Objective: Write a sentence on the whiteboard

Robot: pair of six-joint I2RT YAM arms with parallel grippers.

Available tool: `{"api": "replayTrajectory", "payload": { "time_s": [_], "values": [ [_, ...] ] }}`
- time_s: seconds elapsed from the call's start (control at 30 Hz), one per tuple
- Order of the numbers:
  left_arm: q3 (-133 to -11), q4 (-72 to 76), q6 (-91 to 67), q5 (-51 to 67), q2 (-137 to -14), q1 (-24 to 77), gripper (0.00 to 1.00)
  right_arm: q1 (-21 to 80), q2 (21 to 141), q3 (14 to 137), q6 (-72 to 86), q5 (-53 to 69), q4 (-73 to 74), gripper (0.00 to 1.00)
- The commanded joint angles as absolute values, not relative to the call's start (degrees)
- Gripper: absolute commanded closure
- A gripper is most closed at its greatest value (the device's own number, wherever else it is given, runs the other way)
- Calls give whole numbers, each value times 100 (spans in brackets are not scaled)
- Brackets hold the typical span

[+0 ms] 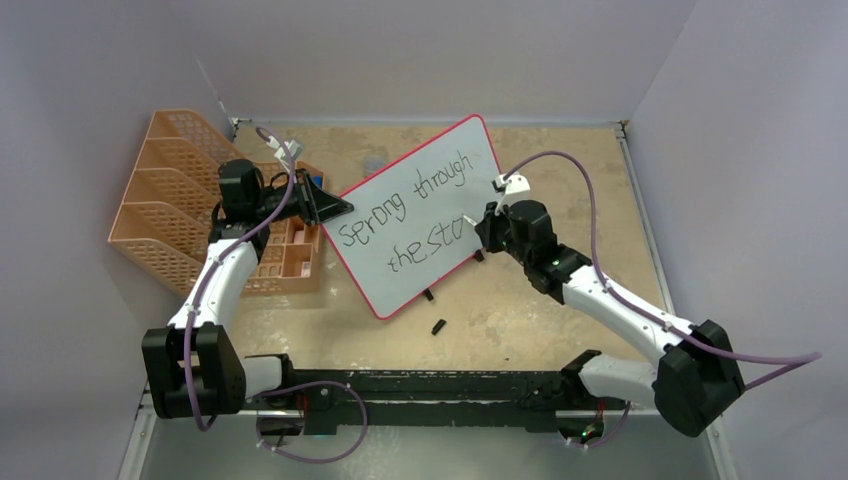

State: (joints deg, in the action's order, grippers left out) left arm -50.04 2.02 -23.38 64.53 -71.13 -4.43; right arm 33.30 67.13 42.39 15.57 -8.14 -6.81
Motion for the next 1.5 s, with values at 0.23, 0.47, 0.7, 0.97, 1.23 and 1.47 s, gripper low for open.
{"api": "replayTrajectory", "payload": {
  "time_s": [0.23, 0.47, 0.7, 0.97, 1.23, 1.47],
  "values": [
    [-5155, 457, -2162, 6517, -6979, -501, 100, 3288, 6788, 4296, 1831, -984, -327, 100],
    [-5165, 432, -2145, 6478, -6968, -501, 100, 3287, 6925, 4377, 1919, -929, -214, 100],
    [-5162, 431, -2145, 6494, -6984, -501, 100, 3288, 6924, 4404, 1925, -859, -179, 100],
    [-5166, 439, -2145, 6512, -7002, -501, 100, 3292, 6863, 4535, 1793, -768, -351, 100],
    [-5176, 432, -2144, 6504, -7005, -501, 100, 3287, 6610, 4676, 1741, -828, -319, 100],
    [-5171, 432, -2145, 6499, -7006, -501, 100, 3287, 6607, 4734, 1723, -828, -333, 100]
  ]
}}
